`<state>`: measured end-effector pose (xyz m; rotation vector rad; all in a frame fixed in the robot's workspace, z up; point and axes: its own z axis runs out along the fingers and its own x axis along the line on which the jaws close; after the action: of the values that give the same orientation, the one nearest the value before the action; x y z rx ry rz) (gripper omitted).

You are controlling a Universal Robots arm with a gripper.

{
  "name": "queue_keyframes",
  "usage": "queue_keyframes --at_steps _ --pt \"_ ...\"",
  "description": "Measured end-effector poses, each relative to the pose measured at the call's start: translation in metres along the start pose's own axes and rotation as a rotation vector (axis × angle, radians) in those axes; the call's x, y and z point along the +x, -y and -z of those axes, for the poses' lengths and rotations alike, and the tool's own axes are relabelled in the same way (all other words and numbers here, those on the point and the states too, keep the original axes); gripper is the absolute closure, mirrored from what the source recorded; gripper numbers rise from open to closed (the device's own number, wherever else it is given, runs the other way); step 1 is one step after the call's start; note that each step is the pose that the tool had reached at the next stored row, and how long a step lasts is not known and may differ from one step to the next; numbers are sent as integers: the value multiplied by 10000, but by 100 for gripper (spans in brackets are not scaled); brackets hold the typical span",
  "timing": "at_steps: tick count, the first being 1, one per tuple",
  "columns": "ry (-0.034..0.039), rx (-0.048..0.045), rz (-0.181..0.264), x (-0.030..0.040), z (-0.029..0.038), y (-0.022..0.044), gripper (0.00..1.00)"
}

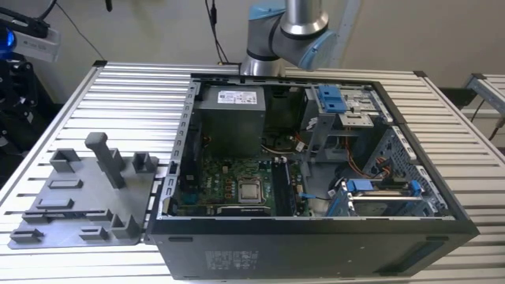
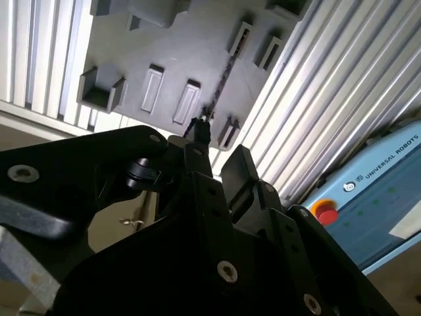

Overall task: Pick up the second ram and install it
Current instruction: 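Pick up the second ram and move it above second insertion slot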

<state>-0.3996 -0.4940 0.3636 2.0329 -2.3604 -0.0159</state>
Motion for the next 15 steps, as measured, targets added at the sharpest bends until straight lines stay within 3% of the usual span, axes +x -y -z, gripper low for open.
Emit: queue_keyframes --at_steps 15 --pt "3 -1 -127 9 -102 -73 64"
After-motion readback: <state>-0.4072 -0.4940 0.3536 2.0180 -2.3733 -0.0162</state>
